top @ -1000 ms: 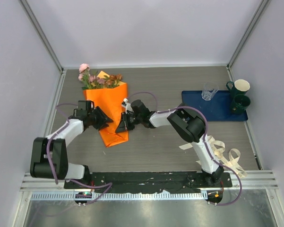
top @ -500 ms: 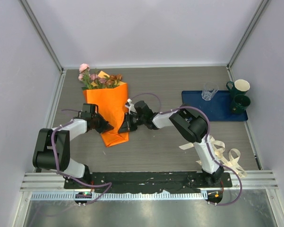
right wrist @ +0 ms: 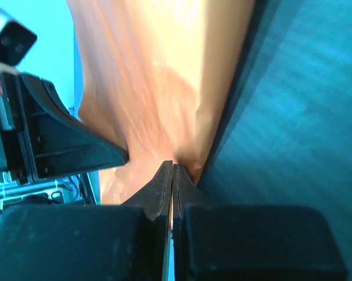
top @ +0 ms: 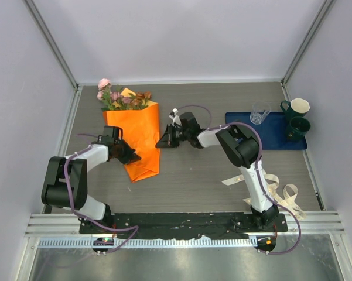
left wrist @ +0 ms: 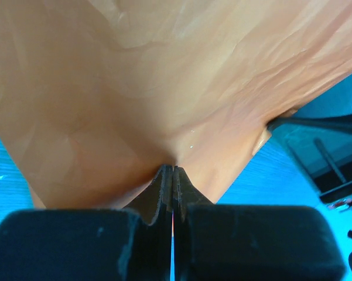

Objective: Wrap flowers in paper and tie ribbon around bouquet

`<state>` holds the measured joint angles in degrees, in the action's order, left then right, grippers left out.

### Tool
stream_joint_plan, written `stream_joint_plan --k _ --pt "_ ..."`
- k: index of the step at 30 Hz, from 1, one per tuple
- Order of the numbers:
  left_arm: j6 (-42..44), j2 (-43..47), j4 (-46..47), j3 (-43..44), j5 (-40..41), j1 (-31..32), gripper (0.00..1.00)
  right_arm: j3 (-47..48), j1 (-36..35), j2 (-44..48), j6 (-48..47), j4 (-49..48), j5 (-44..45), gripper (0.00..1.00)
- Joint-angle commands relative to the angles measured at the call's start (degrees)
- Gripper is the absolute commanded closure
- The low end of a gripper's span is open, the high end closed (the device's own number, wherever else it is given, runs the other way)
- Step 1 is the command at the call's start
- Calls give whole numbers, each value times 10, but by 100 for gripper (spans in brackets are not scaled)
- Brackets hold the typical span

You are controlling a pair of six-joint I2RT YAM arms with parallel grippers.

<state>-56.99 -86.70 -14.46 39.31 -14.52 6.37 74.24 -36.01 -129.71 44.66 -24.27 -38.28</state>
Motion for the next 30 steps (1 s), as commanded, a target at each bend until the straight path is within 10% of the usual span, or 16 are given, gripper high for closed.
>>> stream_joint_plan --k 1,30 --pt "32 -28 -84 -15 80 -3 100 49 20 -36 28 -30 -11 98" --pt "23 -18 -65 -54 40 -4 100 361 101 -246 144 137 99 100"
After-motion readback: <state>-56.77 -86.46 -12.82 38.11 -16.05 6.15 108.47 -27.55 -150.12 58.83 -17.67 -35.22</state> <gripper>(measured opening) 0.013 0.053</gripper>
